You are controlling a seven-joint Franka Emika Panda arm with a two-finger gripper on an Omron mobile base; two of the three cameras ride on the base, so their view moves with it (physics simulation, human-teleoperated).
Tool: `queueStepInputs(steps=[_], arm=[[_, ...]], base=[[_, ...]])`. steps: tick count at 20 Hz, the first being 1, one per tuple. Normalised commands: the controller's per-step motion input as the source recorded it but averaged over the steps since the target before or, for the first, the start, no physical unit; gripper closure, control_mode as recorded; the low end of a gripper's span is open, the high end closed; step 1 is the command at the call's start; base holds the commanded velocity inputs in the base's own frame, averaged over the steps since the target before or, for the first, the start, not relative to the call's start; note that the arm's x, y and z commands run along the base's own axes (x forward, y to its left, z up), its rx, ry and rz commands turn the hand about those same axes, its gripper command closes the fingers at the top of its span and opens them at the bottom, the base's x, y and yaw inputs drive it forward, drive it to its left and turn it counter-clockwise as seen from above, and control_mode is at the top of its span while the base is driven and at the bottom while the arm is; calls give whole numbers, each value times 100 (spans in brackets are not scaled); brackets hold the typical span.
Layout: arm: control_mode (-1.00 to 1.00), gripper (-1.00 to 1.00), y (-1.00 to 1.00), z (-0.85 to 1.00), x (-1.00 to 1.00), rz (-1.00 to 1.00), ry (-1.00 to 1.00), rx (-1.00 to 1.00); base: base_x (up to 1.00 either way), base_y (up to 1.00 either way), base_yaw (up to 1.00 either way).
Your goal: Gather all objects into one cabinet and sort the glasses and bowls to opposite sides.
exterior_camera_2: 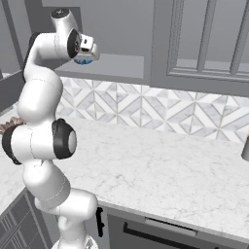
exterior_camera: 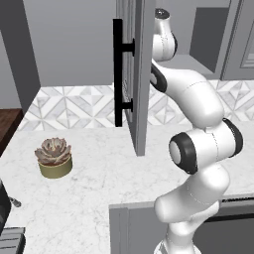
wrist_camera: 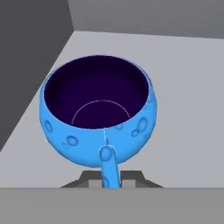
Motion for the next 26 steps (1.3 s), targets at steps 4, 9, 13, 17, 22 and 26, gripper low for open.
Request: queueStepInputs(steps=[4,9,13,17,22,26], arm=[[-100,100,-7,0,-84,0,3,0],[-100,100,-13,0,-96,0,6,0],[-100,100,-22,0,-100,-1,1,0],[-100,100,-26,0,-100,-3,0,0],[-100,100,-24,0,-100,-3,0,1],[-100,100,-23,8,-100,-2,-4,4]], base=[[0,0,0],[0,0,0],[0,0,0],[0,0,0],[0,0,0],[0,0,0]])
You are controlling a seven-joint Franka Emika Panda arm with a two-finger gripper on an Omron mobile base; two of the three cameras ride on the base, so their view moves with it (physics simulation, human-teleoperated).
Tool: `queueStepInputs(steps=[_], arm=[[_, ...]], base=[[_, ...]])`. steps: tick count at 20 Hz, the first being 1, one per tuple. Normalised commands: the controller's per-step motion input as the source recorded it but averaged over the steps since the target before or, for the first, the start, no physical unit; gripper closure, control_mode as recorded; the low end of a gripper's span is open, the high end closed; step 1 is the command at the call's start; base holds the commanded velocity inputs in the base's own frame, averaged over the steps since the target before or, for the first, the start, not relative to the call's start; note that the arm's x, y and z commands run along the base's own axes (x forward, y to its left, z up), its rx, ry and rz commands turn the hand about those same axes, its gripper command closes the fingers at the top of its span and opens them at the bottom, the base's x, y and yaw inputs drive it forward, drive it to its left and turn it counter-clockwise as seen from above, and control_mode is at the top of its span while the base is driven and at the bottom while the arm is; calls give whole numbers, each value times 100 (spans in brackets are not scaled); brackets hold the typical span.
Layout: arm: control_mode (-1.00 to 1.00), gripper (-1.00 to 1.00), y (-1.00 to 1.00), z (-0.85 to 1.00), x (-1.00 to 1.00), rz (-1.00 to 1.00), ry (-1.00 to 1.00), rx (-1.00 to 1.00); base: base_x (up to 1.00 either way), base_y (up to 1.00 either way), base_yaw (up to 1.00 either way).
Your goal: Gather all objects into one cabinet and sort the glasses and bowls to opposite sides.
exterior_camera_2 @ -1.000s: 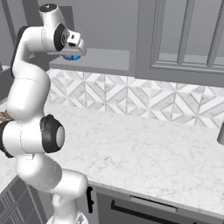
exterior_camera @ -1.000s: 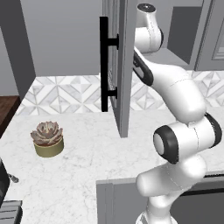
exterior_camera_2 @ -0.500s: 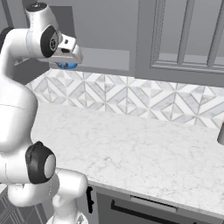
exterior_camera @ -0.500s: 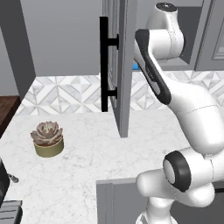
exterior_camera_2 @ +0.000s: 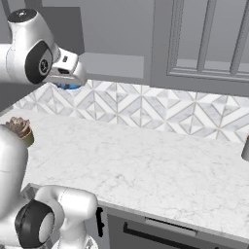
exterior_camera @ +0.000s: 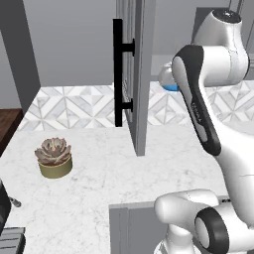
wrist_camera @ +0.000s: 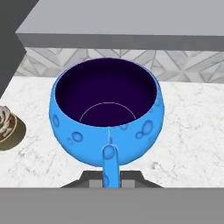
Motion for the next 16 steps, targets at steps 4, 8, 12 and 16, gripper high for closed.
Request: queueStepInputs(steps=[4,8,12,16], arm=[[-100,100,-16,5,-100,-1,-4,4],[-100,100,0,0,-53,0,0,2],[-100,100,6,0,-47,0,0,0],[-100,100,9,-1,-28,0,0,0]], base=[[0,0,0],[0,0,0],[0,0,0],[0,0,0]])
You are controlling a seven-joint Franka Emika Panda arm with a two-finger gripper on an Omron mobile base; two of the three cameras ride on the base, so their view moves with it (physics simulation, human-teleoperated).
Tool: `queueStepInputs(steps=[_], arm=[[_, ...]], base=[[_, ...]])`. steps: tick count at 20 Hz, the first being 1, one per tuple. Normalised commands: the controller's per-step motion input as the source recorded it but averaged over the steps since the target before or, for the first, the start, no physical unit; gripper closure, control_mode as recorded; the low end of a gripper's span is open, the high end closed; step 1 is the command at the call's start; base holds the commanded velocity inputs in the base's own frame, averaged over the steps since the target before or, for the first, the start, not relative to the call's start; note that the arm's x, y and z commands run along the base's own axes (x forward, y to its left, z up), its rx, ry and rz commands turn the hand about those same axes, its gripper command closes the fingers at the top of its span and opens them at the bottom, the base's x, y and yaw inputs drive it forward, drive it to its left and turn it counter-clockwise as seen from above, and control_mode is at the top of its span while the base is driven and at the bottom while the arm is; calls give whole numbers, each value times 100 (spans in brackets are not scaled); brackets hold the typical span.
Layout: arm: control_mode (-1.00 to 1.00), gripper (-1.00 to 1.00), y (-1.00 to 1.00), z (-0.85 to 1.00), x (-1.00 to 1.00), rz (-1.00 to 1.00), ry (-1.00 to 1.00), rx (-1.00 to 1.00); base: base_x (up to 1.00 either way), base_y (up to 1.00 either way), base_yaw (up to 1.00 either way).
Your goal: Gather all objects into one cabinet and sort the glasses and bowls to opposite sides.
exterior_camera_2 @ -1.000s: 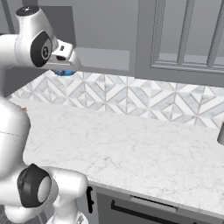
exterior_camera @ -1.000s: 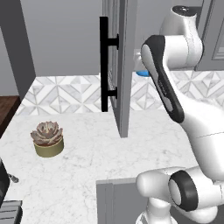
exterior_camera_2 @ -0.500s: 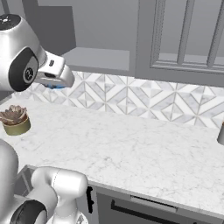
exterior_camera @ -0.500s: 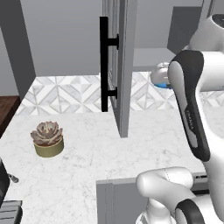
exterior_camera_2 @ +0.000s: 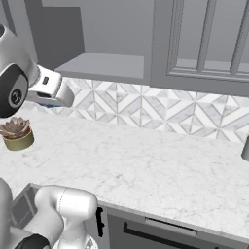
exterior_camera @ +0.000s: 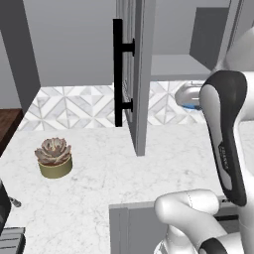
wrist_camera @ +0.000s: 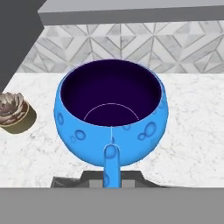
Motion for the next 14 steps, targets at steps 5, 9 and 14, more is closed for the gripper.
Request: queueStepInputs(steps=[5,9,14], arm=[[100,100,6,-2,-10,0,0,0],[100,100,0,0,0,0,0,0],[100,100,0,0,0,0,0,0]], base=[[-43,1,-4],[-84,-25,-26],[-11,-80,-37]])
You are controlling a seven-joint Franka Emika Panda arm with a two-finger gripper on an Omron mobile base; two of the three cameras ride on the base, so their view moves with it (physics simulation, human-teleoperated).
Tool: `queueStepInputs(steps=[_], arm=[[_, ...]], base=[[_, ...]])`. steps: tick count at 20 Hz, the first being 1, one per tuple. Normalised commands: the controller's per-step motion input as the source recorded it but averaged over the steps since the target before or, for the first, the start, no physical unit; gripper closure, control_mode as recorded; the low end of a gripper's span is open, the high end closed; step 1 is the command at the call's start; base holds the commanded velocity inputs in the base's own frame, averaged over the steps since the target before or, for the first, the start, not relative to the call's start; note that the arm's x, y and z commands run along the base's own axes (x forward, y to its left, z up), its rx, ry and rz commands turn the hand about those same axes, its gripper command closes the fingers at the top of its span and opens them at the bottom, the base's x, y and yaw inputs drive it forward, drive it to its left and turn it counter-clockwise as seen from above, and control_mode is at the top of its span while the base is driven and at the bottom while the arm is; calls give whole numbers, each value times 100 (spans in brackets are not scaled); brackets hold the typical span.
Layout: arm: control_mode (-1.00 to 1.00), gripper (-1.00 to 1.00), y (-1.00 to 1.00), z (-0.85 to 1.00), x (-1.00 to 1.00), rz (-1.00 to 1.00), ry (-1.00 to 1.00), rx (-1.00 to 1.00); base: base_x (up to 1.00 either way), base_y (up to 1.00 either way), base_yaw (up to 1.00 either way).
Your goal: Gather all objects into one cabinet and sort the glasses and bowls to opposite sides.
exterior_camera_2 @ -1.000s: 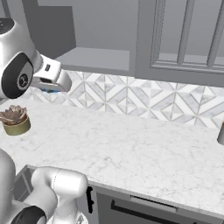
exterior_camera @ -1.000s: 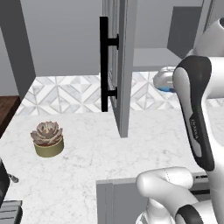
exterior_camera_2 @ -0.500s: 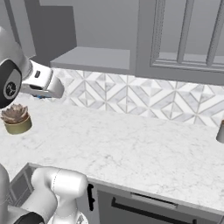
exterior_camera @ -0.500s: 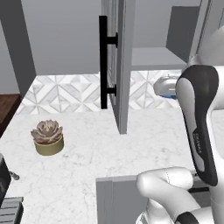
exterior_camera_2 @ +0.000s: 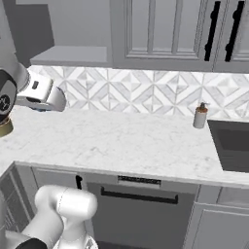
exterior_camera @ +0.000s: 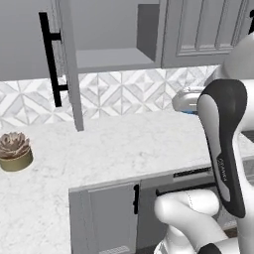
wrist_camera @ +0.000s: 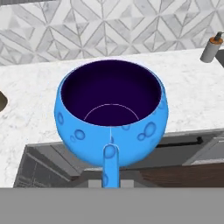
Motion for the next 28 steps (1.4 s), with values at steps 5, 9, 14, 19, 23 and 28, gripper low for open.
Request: queueStepInputs(steps=[5,9,14,19,23,28], arm=[[100,100,0,0,0,0,0,0],[100,100,0,0,0,0,0,0],[100,100,0,0,0,0,0,0],[100,100,0,0,0,0,0,0],[100,100,0,0,0,0,0,0],[100,100,0,0,0,0,0,0]], base=[[0,-100,-39],[-3,-100,-39],[-15,-91,-47],[-22,-57,-57],[-38,-24,-64],[-34,-16,-71]])
